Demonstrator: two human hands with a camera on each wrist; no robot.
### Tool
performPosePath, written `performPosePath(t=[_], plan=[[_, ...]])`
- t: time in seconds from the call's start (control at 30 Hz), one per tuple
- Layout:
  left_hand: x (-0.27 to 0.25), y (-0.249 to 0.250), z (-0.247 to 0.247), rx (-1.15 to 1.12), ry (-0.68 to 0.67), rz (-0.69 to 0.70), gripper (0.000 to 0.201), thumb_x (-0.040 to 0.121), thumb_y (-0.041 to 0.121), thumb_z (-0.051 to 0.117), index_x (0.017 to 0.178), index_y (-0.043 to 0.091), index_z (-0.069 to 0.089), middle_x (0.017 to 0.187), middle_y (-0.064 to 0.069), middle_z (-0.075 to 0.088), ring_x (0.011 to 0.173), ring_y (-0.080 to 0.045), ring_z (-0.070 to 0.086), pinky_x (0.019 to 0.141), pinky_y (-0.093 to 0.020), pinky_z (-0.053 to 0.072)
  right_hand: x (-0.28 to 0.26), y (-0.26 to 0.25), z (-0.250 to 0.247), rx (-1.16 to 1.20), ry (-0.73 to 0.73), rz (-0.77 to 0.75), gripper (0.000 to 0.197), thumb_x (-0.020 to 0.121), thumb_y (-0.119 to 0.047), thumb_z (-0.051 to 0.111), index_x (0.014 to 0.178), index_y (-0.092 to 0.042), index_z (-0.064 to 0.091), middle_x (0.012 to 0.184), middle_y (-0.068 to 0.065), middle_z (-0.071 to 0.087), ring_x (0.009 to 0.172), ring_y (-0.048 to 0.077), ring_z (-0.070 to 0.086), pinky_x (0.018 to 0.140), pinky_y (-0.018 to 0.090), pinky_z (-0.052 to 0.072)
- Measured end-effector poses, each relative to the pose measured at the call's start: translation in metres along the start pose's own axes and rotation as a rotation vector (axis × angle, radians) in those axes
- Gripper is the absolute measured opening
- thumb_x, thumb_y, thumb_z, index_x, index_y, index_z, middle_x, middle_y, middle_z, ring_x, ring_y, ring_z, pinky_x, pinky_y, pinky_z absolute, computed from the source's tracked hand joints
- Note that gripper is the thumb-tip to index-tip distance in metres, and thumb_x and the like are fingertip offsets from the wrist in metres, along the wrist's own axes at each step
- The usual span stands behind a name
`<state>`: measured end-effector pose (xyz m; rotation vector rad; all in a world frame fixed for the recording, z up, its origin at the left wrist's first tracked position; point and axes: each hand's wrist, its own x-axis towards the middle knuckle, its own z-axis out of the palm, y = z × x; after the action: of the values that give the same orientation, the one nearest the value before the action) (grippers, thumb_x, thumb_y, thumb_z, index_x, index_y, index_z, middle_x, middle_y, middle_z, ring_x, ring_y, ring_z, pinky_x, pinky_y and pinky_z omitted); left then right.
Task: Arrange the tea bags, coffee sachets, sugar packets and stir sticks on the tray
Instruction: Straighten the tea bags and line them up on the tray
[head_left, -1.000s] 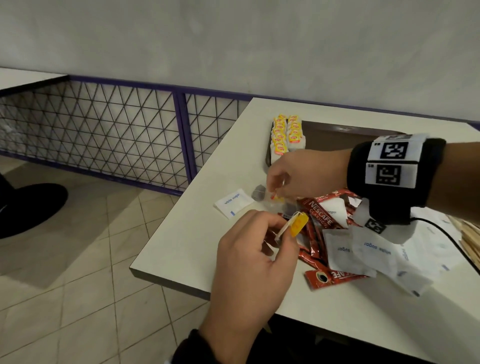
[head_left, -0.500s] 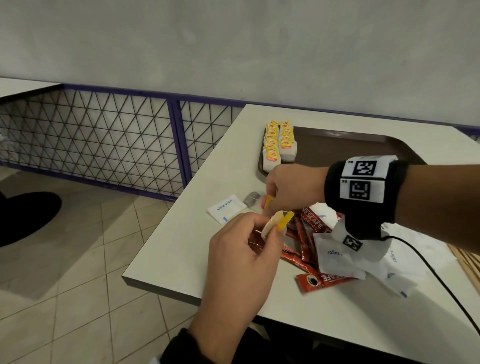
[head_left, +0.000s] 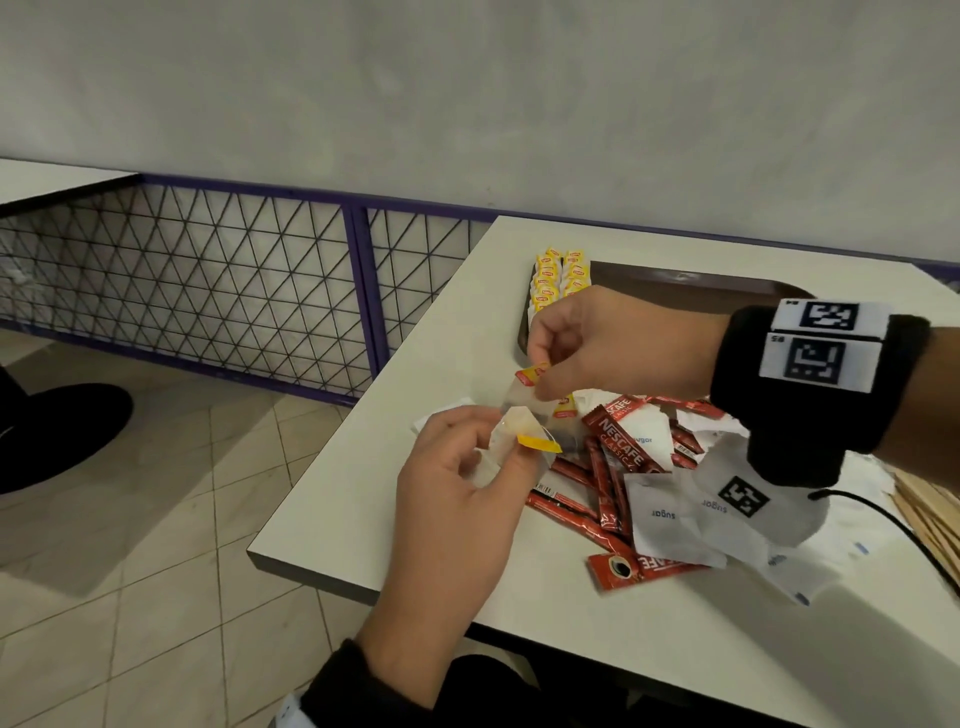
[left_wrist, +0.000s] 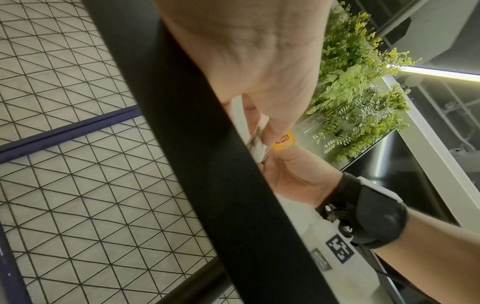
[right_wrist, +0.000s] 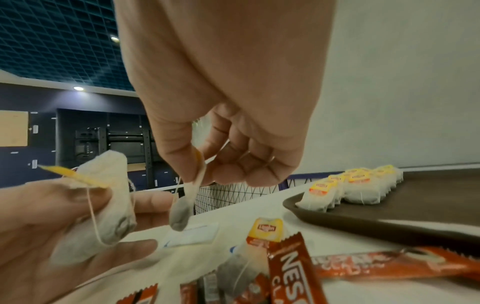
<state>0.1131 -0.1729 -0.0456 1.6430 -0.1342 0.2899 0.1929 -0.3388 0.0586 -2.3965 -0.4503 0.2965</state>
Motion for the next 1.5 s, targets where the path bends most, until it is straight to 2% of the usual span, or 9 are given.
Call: performPosePath(t=[0.23, 0.43, 0.6, 0.73, 0.83, 0.97, 1.1, 1.3, 1.5], plan=[[-0.002, 0.005, -0.005, -0.080, -0.115, -0.049, 0.022, 0.085, 0.011, 0.074, 0.092, 0.031, 0.078, 0.102, 0.016, 0.074, 0.096, 0.006, 0.065, 0.082, -0.018, 0.053, -0.030, -0.011, -0.005, 0.009, -0.173, 0.028, 0.012, 0.085, -0.001, 0.074, 0.095, -0.005, 0.069, 0.084, 0.016, 0.071, 0.066, 0.016, 0.058, 0.061, 0.027, 0.048], [0.003, -0.005, -0.009, -0.353, -0.099, -0.160, 0.027, 0.066, 0.011, 0.057, 0.083, -0.011, 0.060, 0.084, -0.016, 0.064, 0.082, -0.025, 0.057, 0.074, -0.038, 0.047, -0.051, -0.011, -0.002, 0.122, -0.283, 0.142, 0.026, 0.083, 0.008, 0.070, 0.101, -0.006, 0.059, 0.074, 0.009, 0.064, 0.067, 0.023, 0.059, 0.063, 0.034, 0.052], [-0.001, 0.006, -0.011, -0.359, -0.149, -0.124, 0.019, 0.068, 0.009, 0.050, 0.062, 0.011, 0.068, 0.069, -0.017, 0.067, 0.066, -0.027, 0.061, 0.066, -0.035, 0.048, -0.065, -0.012, 0.008, 0.300, -0.317, 0.197, 0.030, 0.087, 0.014, 0.062, 0.101, -0.010, 0.051, 0.082, 0.013, 0.060, 0.068, 0.025, 0.060, 0.065, 0.036, 0.055], [-0.004, 0.007, -0.012, -0.320, -0.155, -0.130, 0.014, 0.068, 0.009, 0.053, 0.069, -0.001, 0.063, 0.065, -0.016, 0.066, 0.055, -0.022, 0.058, 0.052, -0.031, 0.041, -0.068, -0.006, 0.015, 0.412, -0.316, 0.245, 0.033, 0.088, 0.015, 0.062, 0.101, -0.012, 0.048, 0.087, 0.019, 0.059, 0.067, 0.027, 0.063, 0.060, 0.031, 0.053], [-0.003, 0.006, -0.011, -0.311, -0.149, -0.125, 0.017, 0.071, 0.008, 0.056, 0.073, -0.008, 0.056, 0.063, -0.016, 0.060, 0.056, -0.023, 0.054, 0.053, -0.032, 0.040, -0.070, -0.001, 0.018, 0.444, -0.292, 0.270, 0.034, 0.089, 0.014, 0.063, 0.102, -0.014, 0.048, 0.081, 0.015, 0.060, 0.068, 0.026, 0.063, 0.061, 0.030, 0.053], [-0.003, 0.003, -0.011, -0.271, -0.142, -0.098, 0.019, 0.073, 0.016, 0.070, 0.066, 0.004, 0.057, 0.058, -0.015, 0.055, 0.058, -0.022, 0.046, 0.060, -0.031, 0.042, -0.074, 0.006, 0.020, 0.444, -0.260, 0.271, 0.036, 0.089, 0.015, 0.063, 0.104, -0.014, 0.048, 0.074, 0.011, 0.058, 0.066, 0.025, 0.063, 0.060, 0.028, 0.053], [-0.004, 0.003, -0.011, -0.285, -0.152, -0.041, 0.037, 0.063, 0.031, 0.087, 0.071, 0.002, 0.064, 0.066, -0.012, 0.058, 0.065, -0.019, 0.051, 0.061, -0.025, 0.046, -0.075, 0.010, 0.017, 0.441, -0.306, 0.239, 0.035, 0.089, 0.015, 0.063, 0.105, -0.013, 0.051, 0.086, 0.017, 0.056, 0.065, 0.026, 0.061, 0.060, 0.031, 0.049], [-0.007, 0.002, -0.013, -0.333, -0.183, 0.019, 0.025, 0.073, 0.032, 0.073, 0.076, 0.008, 0.073, 0.069, -0.008, 0.065, 0.069, -0.021, 0.056, 0.065, -0.032, 0.045, -0.071, 0.017, 0.003, 0.436, -0.320, 0.219, 0.026, 0.088, 0.012, 0.066, 0.093, -0.013, 0.059, 0.084, 0.012, 0.063, 0.064, 0.022, 0.055, 0.060, 0.030, 0.046], [-0.007, -0.001, -0.010, -0.357, -0.198, 0.051, 0.013, 0.063, 0.019, 0.077, 0.070, 0.009, 0.072, 0.064, -0.015, 0.065, 0.062, -0.018, 0.059, 0.061, -0.020, 0.048, -0.025, 0.029, -0.049, 0.232, -0.030, 0.281, 0.015, 0.085, 0.005, 0.068, 0.098, -0.003, 0.064, 0.079, 0.014, 0.058, 0.061, 0.018, 0.048, 0.049, 0.026, 0.037]])
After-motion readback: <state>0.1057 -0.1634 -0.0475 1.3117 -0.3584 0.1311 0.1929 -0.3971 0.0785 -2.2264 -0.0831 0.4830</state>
